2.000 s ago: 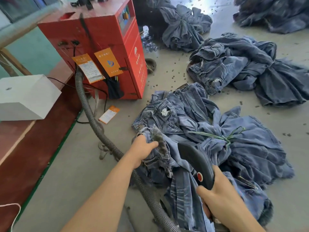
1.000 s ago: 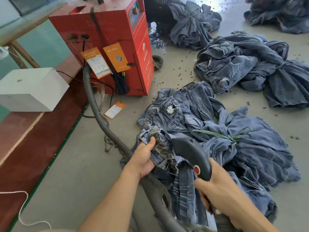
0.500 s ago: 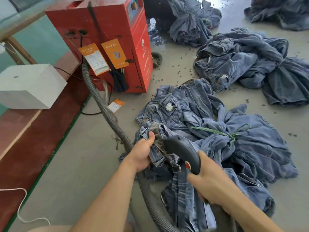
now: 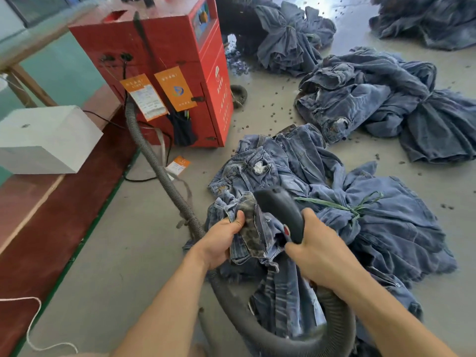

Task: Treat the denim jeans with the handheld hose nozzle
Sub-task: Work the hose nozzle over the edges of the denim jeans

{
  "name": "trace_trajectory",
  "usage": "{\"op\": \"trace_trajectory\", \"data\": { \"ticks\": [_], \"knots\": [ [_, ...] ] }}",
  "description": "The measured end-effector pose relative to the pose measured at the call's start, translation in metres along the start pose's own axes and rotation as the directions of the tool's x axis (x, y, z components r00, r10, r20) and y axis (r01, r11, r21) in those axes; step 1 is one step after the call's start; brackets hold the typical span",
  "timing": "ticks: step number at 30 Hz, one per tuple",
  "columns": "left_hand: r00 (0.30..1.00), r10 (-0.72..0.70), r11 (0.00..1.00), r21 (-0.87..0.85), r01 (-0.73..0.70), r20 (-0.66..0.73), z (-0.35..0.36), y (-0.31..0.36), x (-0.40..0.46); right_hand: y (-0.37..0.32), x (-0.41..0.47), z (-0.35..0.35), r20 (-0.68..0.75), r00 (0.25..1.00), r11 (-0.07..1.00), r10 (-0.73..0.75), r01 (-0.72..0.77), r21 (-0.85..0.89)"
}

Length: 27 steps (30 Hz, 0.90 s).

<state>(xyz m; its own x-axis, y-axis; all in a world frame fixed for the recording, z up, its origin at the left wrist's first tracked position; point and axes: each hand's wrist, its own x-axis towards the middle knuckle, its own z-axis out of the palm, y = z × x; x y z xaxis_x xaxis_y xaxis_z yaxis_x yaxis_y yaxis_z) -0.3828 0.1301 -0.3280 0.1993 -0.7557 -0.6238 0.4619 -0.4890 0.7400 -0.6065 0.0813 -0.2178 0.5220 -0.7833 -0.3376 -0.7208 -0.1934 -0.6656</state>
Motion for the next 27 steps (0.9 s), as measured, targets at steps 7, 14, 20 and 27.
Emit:
{"op": "trace_trajectory", "data": {
  "ticks": [7,14,20,27],
  "knots": [
    [0.998,0.049,0.997,0.059,-0.046,-0.044,-0.005,0.010,0.004,0.016,-0.027,0.009,0.163,0.986,0.998,0.030,-0.020,-0.063],
    [0.998,-0.045,0.997,0.057,0.043,0.039,-0.008,0.002,0.004,0.011,0.001,-0.004,0.014,0.999,0.983,0.051,-0.052,0.178],
    [0.991,-0.079,0.997,0.018,0.077,0.104,-0.009,0.006,0.003,0.013,-0.019,0.009,0.196,0.980,0.996,-0.020,0.037,-0.085],
    [0.987,-0.119,0.993,0.032,0.116,0.104,-0.012,0.006,0.002,0.015,-0.015,-0.001,0.035,0.999,1.000,0.020,-0.020,-0.017]
  ]
}}
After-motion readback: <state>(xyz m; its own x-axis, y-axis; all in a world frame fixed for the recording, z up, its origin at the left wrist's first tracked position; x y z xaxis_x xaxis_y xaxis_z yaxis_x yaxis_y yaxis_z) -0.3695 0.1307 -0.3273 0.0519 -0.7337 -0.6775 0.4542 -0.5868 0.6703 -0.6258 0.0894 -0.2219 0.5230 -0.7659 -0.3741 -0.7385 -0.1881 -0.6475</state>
